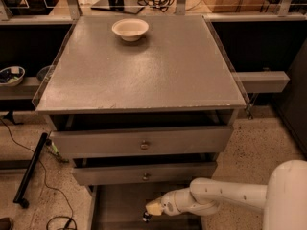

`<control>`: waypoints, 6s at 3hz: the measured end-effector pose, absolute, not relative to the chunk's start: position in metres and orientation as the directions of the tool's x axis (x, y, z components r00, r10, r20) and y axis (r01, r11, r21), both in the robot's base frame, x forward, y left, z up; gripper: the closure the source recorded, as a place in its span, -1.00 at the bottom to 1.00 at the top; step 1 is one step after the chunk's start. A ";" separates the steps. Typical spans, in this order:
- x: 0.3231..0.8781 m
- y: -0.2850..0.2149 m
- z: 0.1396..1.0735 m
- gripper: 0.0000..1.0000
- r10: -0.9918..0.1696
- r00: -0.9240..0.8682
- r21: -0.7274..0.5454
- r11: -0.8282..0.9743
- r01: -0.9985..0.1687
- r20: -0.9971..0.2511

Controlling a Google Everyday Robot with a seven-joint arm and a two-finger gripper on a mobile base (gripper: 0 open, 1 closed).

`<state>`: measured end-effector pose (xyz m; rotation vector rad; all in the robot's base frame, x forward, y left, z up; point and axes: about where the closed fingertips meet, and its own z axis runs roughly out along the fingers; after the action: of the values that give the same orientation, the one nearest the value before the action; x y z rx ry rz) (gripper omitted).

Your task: Place rxbar blueberry into bottom drawer

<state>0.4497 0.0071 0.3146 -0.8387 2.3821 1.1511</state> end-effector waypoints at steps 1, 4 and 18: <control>0.462 0.003 0.293 1.00 -0.271 -0.799 0.611 0.529 -0.589 -0.537; 0.473 0.021 0.270 1.00 -0.255 -0.805 0.659 0.469 -0.587 -0.536; 0.481 0.067 0.215 1.00 0.029 -0.827 0.822 0.135 -0.553 -0.561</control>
Offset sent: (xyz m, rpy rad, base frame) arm 0.0206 -0.0088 -0.0351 0.0300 0.0502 -0.1325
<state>0.4809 0.0666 0.2154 -0.5024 1.9734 1.7379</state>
